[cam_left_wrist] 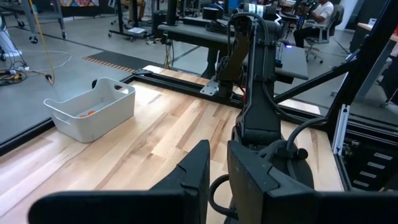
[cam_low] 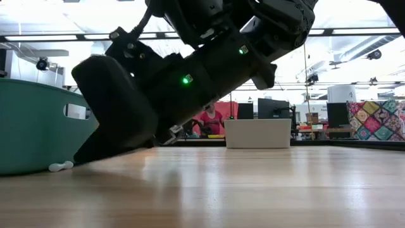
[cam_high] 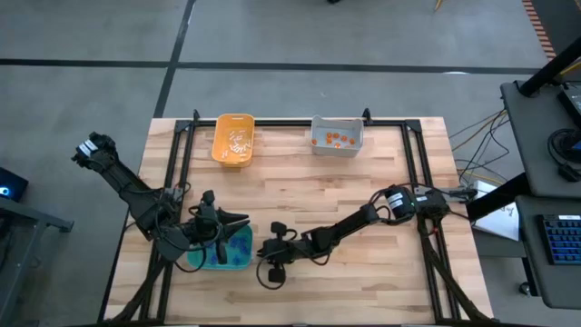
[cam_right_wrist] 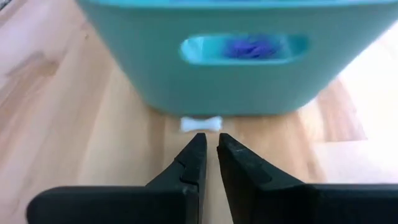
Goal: Sort Halloween decoration
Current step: Put the white bone toy into the orange bin
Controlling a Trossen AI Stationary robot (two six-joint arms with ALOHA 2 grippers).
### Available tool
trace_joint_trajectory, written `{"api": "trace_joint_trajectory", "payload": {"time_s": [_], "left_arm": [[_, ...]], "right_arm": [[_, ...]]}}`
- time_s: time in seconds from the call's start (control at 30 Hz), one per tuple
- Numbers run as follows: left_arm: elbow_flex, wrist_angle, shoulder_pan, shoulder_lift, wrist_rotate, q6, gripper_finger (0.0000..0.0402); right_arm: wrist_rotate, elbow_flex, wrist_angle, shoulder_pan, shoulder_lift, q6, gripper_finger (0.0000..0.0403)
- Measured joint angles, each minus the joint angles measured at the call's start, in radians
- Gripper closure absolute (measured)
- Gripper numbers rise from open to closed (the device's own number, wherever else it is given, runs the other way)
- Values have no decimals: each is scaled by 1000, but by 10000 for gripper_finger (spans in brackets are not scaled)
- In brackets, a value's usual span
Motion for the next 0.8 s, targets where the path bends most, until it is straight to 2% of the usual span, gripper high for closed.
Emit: {"api": "trace_joint_trajectory", "payload": {"time_s": [0.13,0.27,0.8], "left_arm": [[0,1,0,0,0,0,363],[0,0,0,0,0,2,363],[0,-1,0,0,0,12,363]], "right_arm": [[69,0,27,-8,6,1,365],[77,0,71,-20,36,7,365],[-38,1,152,-22,51,-2,365]]}}
